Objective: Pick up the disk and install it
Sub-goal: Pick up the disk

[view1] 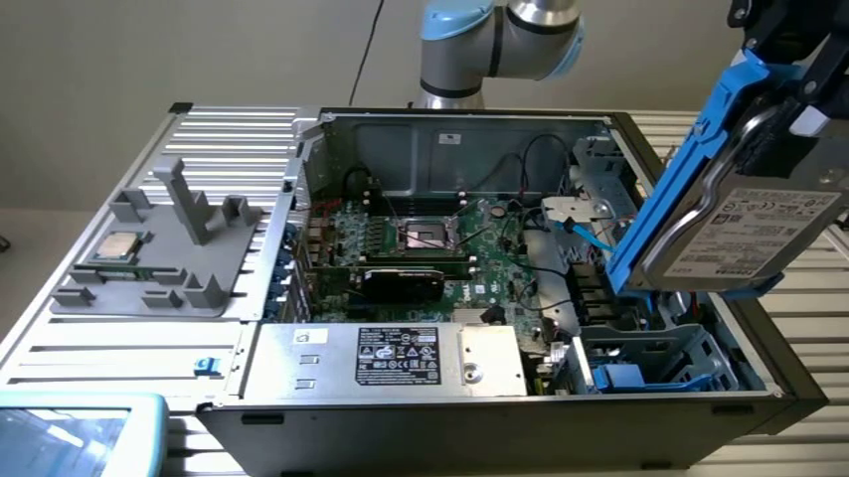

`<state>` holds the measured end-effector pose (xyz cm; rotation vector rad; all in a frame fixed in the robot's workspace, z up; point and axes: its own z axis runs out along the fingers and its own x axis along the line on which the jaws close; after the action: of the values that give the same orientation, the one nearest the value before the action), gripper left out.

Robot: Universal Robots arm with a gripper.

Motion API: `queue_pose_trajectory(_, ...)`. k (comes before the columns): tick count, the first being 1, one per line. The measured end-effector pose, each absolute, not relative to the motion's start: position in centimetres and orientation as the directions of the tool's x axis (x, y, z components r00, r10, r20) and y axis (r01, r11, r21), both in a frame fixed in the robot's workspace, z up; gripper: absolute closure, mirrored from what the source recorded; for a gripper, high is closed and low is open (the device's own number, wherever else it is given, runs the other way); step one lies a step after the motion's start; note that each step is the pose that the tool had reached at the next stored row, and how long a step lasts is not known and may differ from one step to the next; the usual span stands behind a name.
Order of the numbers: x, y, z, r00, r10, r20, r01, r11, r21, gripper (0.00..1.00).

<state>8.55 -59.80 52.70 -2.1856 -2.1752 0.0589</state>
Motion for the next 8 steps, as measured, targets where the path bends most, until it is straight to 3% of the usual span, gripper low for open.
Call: queue_pose_trajectory(8, 8.9, -60.2, 51.2, -0.037, 0.999, 0.013, 0.997, 0.038, -0.068, 0.63)
